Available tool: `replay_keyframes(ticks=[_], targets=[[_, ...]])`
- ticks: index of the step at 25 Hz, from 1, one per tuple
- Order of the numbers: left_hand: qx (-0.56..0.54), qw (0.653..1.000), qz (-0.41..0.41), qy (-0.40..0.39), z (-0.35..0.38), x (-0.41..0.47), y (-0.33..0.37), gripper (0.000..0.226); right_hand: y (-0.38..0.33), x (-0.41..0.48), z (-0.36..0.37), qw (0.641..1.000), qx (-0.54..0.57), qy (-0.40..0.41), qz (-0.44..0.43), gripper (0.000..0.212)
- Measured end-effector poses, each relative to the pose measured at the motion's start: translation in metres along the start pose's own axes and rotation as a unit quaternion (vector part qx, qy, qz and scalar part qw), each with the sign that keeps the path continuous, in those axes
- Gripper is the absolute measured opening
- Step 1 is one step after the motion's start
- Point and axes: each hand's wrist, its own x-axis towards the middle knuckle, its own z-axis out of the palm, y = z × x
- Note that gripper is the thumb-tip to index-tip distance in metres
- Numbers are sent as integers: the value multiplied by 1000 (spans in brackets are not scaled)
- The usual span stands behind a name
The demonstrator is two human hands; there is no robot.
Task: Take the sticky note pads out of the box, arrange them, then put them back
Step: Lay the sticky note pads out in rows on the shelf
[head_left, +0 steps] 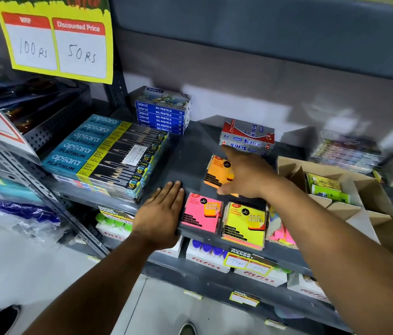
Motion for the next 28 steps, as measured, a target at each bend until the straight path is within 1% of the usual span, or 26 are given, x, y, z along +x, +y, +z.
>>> replay_keyframes(ticks=[3, 6, 9, 13, 18, 20, 22, 23, 25, 28], targets=[[6, 1000, 8, 10, 0, -1, 0, 88, 3, 36, 15, 999, 17, -43, 20, 110], [3, 1000, 11, 13, 1, -1, 0, 88, 9, 53, 28, 997, 7, -73, 13, 119], [-1, 1000, 13, 16, 2, 0, -1, 87, 11, 60, 41, 997, -12, -74, 14, 122], [-9, 1000, 8, 16, 0, -1, 0, 86, 9, 58, 51, 997, -6, -82, 12, 121], [-5, 1000, 10, 13, 0, -2, -1, 88, 12, 28, 10, 994, 90, -60, -3, 116], [-3, 1000, 6, 14, -1, -1, -1, 94, 15, -5, -3, 991, 58, -116, -29, 112], [2, 1000, 1, 12, -2, -1, 1, 95, 15, -41, -3, 983, -24, -178, -37, 115], [5, 1000, -2, 12, -3, -1, 2, 92, 15, -56, 1, 979, -67, -187, -42, 118], [12, 1000, -8, 11, -4, -1, 4, 82, 15, -72, 9, 978, -120, -164, -51, 118], [6, 1000, -8, 10, -5, 0, 6, 79, 16, -76, 12, 985, -120, -116, -54, 112]])
